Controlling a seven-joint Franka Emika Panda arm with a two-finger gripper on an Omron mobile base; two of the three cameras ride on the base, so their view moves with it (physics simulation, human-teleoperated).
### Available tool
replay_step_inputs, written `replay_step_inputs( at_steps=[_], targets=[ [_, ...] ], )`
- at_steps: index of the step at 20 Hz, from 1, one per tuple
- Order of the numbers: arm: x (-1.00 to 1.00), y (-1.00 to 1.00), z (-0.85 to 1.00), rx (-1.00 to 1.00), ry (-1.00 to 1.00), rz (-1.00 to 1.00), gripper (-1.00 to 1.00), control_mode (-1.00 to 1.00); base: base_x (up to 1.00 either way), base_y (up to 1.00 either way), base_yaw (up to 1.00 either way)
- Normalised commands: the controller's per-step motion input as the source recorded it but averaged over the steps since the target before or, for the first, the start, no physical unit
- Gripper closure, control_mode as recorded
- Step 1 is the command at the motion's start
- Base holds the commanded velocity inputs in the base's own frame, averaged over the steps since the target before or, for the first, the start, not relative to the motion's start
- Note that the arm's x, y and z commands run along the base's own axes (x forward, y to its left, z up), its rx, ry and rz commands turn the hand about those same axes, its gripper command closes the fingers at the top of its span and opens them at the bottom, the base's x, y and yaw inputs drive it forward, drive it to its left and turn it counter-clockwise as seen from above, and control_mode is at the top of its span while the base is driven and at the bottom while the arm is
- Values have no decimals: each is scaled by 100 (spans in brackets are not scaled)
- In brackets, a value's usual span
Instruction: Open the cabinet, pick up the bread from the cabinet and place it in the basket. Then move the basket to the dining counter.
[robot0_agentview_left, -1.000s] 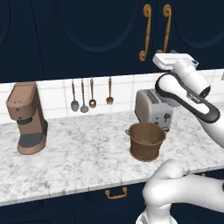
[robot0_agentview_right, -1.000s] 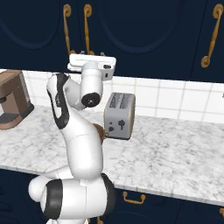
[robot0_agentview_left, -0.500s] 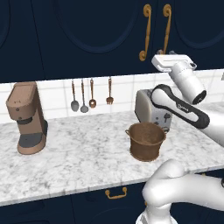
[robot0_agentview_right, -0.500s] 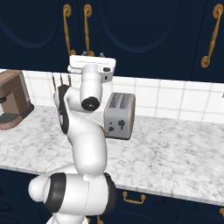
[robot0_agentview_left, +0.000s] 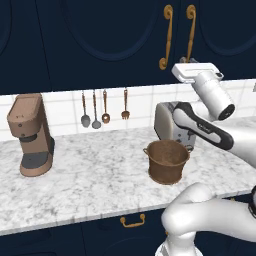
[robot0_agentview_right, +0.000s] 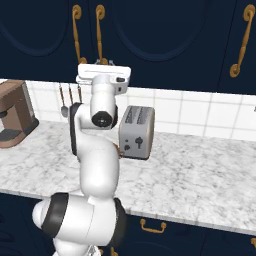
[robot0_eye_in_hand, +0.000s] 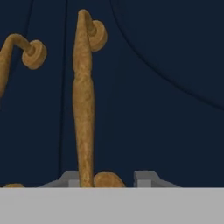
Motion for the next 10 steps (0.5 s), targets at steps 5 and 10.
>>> replay_step_inputs(
  at_steps=[5,10],
  targets=[
    [-56,-2,50,-7,0,-1,100,-100,0,0,0],
    [-100,-30,66,-6,1,-8,100,-100,0,0,0]
  ],
)
